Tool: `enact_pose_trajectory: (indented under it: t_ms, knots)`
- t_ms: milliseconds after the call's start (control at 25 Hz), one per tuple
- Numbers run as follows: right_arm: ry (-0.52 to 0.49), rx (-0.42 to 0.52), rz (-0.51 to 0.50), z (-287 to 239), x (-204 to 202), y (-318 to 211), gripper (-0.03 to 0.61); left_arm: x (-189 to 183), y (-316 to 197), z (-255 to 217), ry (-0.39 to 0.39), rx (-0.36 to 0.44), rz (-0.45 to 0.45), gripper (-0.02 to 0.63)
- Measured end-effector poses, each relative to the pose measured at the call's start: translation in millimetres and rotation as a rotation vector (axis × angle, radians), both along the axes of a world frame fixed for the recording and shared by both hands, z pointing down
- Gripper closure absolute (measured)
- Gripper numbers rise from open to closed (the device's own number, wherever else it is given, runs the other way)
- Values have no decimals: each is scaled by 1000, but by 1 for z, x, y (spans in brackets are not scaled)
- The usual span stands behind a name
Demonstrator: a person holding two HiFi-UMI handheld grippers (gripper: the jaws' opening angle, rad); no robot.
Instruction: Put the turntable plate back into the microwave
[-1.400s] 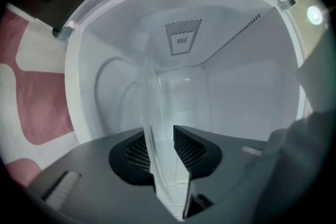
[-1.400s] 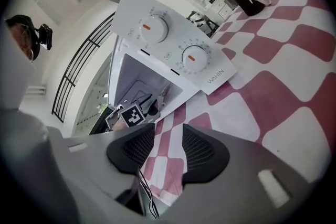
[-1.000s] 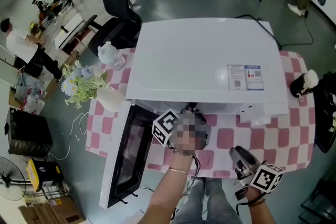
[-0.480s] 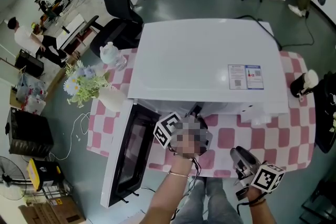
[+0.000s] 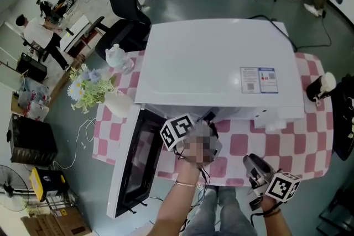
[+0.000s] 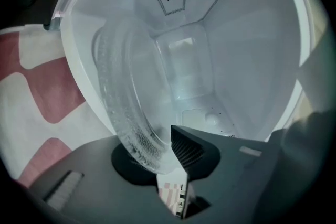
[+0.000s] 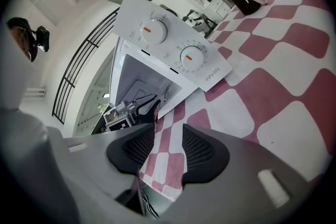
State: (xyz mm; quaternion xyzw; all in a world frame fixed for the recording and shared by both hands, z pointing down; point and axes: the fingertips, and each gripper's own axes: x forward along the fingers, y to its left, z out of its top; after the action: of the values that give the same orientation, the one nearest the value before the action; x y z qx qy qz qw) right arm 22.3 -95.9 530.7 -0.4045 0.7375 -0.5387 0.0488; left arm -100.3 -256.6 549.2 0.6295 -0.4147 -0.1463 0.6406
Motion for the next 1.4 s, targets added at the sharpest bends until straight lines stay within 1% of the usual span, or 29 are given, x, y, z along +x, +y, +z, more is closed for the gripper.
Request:
enact_pose_trajectory:
  t_ms: [120, 200, 280, 360, 560, 720, 840, 920, 1000, 1120, 1200, 1280, 1400]
  knots:
    - [-3, 0, -2, 1, 0, 0, 430, 6, 7, -2, -3, -1, 66, 541]
    - [1, 0, -1, 2, 2, -1, 430, 12, 13, -3, 21, -4, 111, 541]
    - [-1, 0, -2, 3, 2, -3, 430, 15, 13, -5, 54, 15, 124, 551]
    - [-2, 0, -5, 3, 2, -3, 430, 14, 10, -7, 74, 48, 113, 555]
    - [5, -7, -11, 5, 0, -3, 430, 2, -4, -18, 146, 145, 34, 560]
    - [3, -11, -13, 7, 0, -4, 430, -1, -7, -16, 157, 185, 18, 561]
    - [3, -11, -15, 8, -1, -6, 430, 5, -4, -15, 215, 190, -8, 560]
    - [5, -11, -15, 8, -1, -8, 430, 10, -7, -16, 237, 190, -22, 557]
    - [5, -9, -13, 7, -1, -9, 430, 13, -13, -16, 234, 185, -27, 557]
    - [3, -7, -8, 6, 1, -10, 430, 14, -17, -14, 186, 205, 0, 558]
    - [2, -9, -2, 7, 3, -11, 430, 14, -17, -12, 174, 207, 10, 558]
    - [0, -13, 4, 9, 5, -13, 430, 16, -18, -11, 153, 198, 25, 556]
    - [-6, -16, 6, 9, 4, -14, 430, 20, -19, -9, 110, 166, 70, 550]
